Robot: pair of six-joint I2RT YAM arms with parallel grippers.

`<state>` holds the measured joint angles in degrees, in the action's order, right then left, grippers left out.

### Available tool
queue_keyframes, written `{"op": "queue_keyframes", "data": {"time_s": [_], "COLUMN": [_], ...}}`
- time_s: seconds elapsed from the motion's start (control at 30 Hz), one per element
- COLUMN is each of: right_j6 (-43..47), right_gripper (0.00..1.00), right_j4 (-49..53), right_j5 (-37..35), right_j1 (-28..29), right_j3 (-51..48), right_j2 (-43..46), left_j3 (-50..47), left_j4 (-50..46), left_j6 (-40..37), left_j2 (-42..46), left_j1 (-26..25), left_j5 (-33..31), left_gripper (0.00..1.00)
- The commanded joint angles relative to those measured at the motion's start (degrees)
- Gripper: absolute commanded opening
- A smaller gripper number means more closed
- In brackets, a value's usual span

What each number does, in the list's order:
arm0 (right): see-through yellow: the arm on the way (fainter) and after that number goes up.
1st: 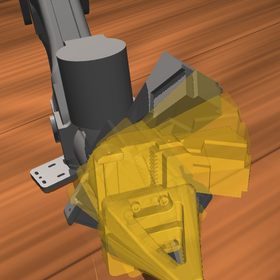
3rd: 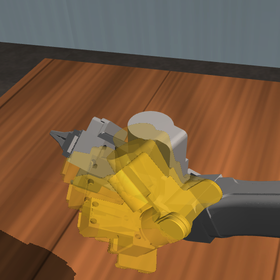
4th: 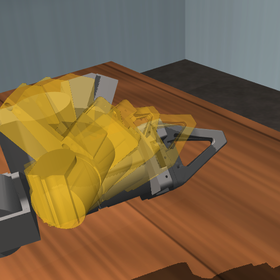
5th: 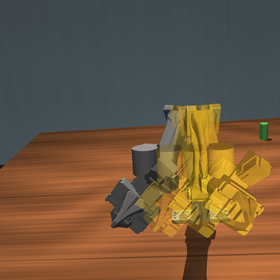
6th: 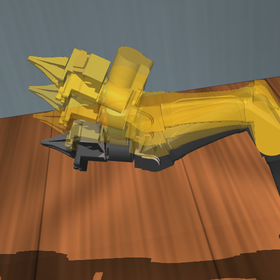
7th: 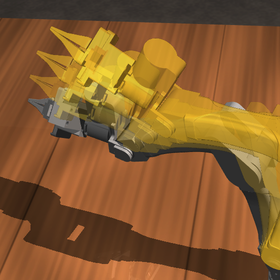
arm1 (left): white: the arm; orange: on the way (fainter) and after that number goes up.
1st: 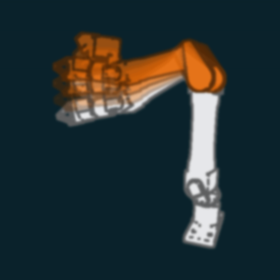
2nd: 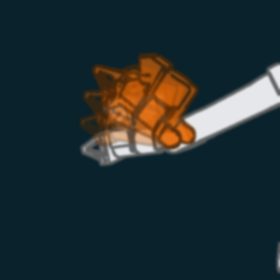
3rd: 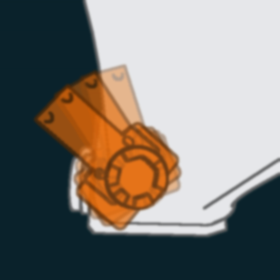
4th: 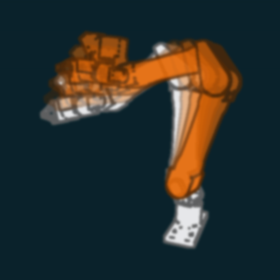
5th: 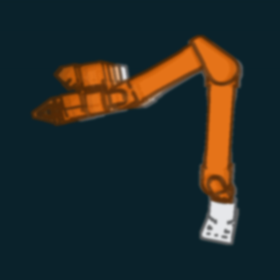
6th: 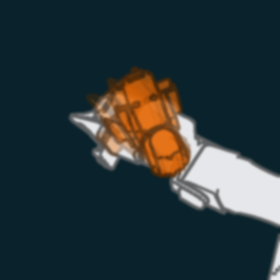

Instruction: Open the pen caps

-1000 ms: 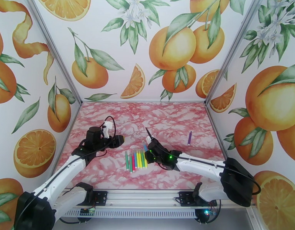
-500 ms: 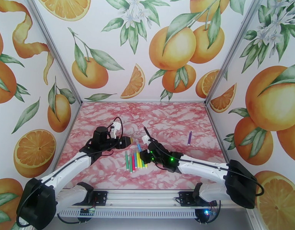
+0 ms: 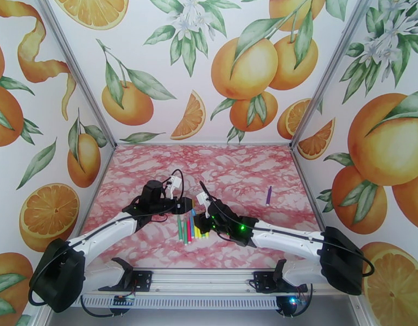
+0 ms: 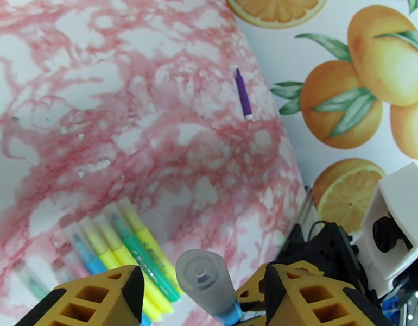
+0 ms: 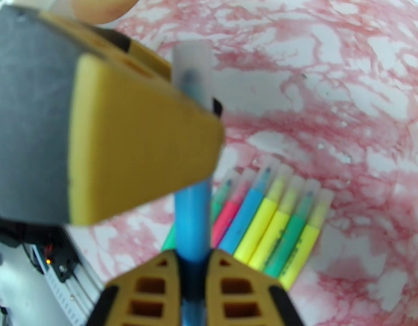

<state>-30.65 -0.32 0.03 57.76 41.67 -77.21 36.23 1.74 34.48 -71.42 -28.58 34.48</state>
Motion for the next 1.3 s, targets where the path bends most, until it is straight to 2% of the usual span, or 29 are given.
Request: {"op": "queue_keyframes", "data": {"time_s": [0.0, 0.23, 0.57, 0.83, 1.07, 1.27], "right_j6": [0.8, 1.0, 1.1, 1.4, 2.2, 2.4], "right_gripper": [0.11, 0.11, 0.11, 0.36, 0.4, 0.34], "right_j4": [-2.1, -2.1, -2.2, -1.4, -1.5, -1.7], "right_j5": [0.9, 1.6, 0.4, -0.7, -0.6, -0.4], "right_j1": [0.6, 0.7, 1.0, 1.0, 1.0, 1.0], "right_j3": [1.8, 2.0, 1.8, 2.1, 4.1, 5.9], "right_j2": [0.6, 0.1, 0.5, 0.0, -2.3, -4.4], "left_j3": [2.8, 3.7, 3.5, 3.5, 3.7, 3.8], "left_j4": [1.5, 0.8, 1.4, 1.4, 2.2, 2.0], "left_j6": [0.0, 0.0, 0.7, 1.1, 1.8, 2.0], "left_j2": [-0.1, -0.2, -0.4, 0.2, 0.6, 1.5], "left_j1": [-0.3, -0.4, -0.5, -0.6, -0.7, -0.8], "left_j5": [-0.1, -0.7, -0.1, 0.2, 1.5, 1.7], "left_gripper": [0.58, 0.46, 0.22, 0.06, 0.01, 0.0]}}
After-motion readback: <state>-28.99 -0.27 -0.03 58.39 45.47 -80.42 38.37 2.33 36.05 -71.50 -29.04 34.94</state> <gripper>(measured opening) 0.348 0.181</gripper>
